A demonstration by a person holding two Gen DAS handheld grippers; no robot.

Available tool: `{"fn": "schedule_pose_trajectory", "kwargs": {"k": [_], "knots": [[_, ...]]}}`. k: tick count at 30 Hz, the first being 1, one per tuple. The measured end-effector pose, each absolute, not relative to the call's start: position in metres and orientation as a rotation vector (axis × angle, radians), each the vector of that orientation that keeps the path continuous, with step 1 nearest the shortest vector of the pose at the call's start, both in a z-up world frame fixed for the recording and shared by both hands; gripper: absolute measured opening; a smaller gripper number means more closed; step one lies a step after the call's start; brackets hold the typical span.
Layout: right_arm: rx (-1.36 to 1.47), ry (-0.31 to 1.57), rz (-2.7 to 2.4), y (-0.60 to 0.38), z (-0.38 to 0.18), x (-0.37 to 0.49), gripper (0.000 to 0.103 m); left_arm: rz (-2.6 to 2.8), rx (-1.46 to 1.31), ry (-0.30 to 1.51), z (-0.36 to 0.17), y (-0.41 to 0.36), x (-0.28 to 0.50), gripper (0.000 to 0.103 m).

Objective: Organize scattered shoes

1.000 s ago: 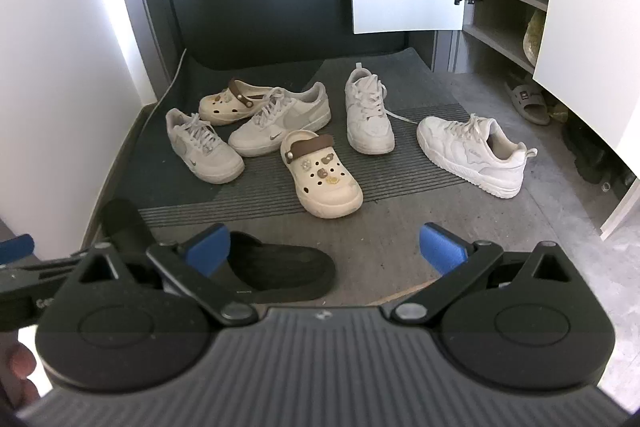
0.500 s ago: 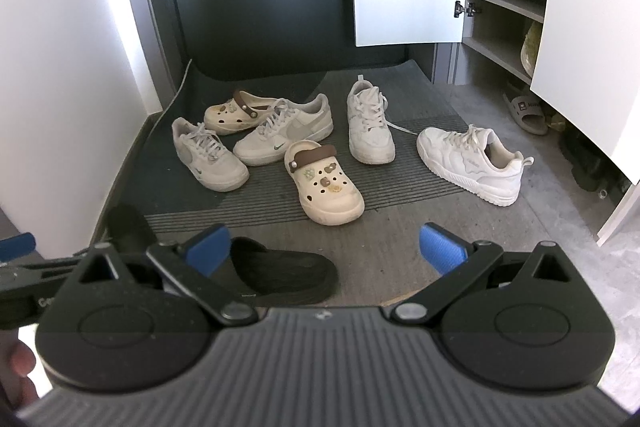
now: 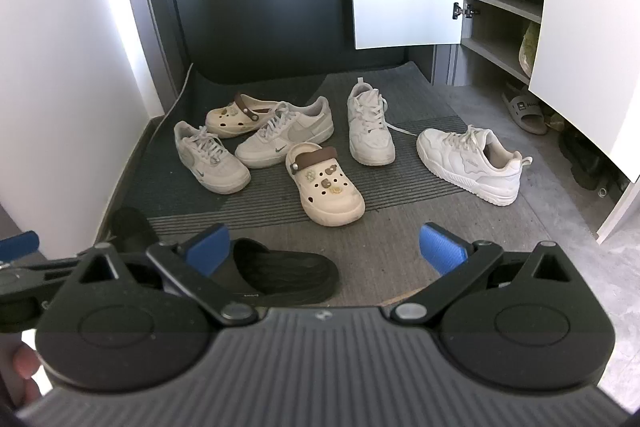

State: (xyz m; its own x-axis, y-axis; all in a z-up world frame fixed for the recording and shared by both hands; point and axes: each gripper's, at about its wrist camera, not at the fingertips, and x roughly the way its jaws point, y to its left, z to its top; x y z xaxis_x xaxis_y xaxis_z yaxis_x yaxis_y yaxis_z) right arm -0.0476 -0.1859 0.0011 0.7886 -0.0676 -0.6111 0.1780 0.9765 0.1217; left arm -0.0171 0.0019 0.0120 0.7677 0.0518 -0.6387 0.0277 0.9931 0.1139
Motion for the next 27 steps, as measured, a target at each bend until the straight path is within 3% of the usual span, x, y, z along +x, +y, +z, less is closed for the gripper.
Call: {"fn": "schedule_pose_trajectory", "kwargs": {"k": [27], "knots": [[0.211, 0.631, -0.130, -0.191, 0.002, -0.050, 0.103, 0.006, 0.086, 0.648, 0.023, 0.004, -0.017, 0.103]]}}
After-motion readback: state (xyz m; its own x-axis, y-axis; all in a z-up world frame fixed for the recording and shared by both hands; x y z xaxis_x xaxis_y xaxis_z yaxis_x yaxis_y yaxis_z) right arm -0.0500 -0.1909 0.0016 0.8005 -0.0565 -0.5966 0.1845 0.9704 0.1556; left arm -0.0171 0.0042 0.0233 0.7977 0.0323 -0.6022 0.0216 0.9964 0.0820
